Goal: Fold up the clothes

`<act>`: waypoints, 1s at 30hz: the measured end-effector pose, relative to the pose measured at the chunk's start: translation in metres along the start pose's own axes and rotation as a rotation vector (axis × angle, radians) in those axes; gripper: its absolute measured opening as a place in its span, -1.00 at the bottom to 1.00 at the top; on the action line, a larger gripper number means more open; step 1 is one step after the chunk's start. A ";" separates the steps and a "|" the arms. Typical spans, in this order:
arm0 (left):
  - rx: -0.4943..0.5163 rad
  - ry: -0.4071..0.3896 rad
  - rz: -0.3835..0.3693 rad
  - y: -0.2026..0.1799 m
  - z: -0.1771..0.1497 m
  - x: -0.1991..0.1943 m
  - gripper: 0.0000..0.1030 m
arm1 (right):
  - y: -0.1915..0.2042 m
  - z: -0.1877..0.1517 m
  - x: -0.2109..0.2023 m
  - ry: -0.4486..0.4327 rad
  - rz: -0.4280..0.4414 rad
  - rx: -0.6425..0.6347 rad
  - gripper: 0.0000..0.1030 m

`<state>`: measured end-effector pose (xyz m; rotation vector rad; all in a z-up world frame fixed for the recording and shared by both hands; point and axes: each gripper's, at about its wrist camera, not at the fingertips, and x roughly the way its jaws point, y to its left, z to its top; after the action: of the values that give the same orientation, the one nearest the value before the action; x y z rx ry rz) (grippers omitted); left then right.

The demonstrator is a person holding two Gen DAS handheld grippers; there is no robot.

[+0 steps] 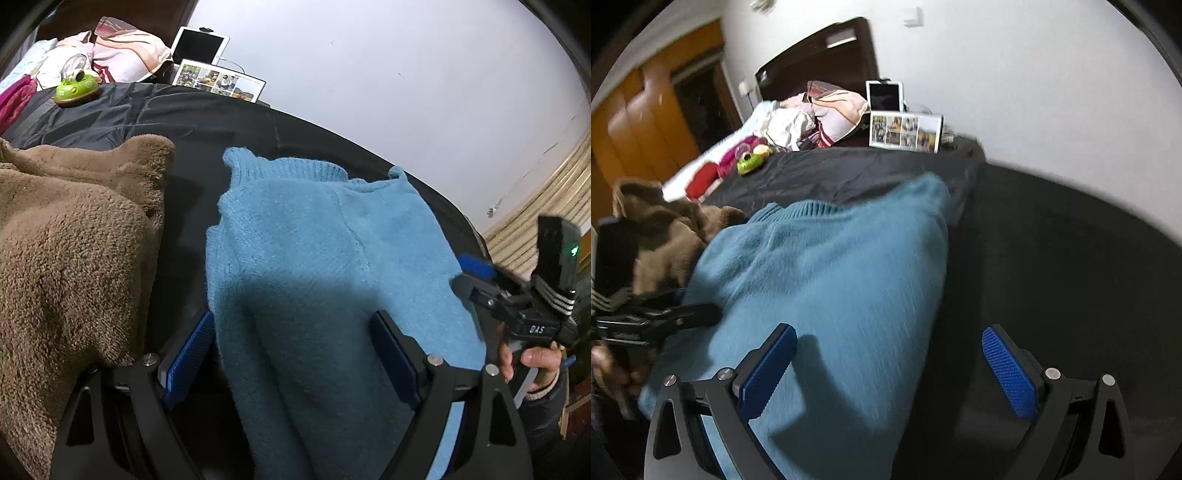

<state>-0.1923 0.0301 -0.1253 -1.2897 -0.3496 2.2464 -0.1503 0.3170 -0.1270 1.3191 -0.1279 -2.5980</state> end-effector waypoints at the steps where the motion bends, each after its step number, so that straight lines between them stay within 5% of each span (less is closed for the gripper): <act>1: -0.002 0.005 -0.007 0.000 0.000 0.000 0.72 | -0.006 -0.005 0.000 0.011 0.036 0.035 0.97; 8: -0.010 0.019 -0.038 0.000 -0.002 -0.002 0.74 | -0.027 -0.024 0.010 0.055 0.248 0.195 0.97; 25: -0.021 0.053 -0.158 0.001 0.000 0.000 0.74 | 0.007 -0.023 0.030 0.035 0.296 0.038 0.97; 30: 0.001 0.058 -0.150 -0.006 -0.001 0.003 0.70 | 0.004 -0.032 0.024 -0.021 0.300 0.051 0.51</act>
<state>-0.1908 0.0367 -0.1252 -1.2813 -0.4098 2.0802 -0.1370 0.3082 -0.1640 1.1855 -0.3684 -2.3686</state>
